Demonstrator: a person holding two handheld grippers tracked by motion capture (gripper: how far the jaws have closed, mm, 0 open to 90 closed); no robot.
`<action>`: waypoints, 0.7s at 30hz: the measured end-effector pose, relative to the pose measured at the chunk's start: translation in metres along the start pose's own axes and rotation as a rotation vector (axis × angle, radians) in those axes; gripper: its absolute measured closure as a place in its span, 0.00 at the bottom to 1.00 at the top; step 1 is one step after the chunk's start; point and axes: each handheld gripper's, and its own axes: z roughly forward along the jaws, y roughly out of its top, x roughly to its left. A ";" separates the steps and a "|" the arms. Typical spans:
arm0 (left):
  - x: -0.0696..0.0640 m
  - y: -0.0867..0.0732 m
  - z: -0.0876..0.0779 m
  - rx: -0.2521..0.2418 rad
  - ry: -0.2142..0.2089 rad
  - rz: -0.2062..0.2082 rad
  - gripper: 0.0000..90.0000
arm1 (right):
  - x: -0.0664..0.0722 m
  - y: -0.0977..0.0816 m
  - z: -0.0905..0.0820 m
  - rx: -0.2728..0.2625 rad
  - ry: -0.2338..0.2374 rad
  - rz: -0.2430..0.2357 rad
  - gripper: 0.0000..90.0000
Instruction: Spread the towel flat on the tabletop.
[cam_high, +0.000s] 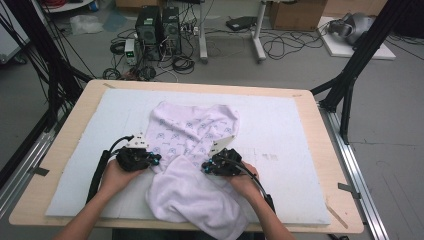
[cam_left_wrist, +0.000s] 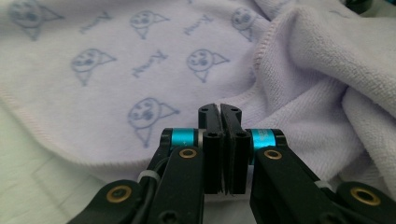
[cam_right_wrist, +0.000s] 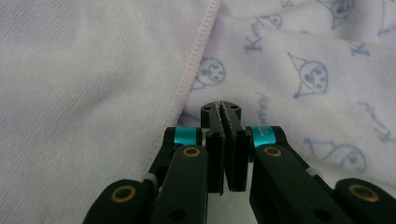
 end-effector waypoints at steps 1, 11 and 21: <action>0.002 0.000 -0.003 -0.012 0.007 -0.004 0.97 | -0.001 -0.002 -0.003 -0.001 -0.001 0.011 0.99; 0.019 -0.008 -0.022 -0.050 0.061 -0.052 0.97 | -0.018 -0.021 -0.053 -0.028 -0.090 0.067 0.99; -0.004 0.012 -0.023 -0.100 -0.043 -0.020 0.61 | -0.011 -0.030 -0.068 -0.066 -0.081 0.077 0.73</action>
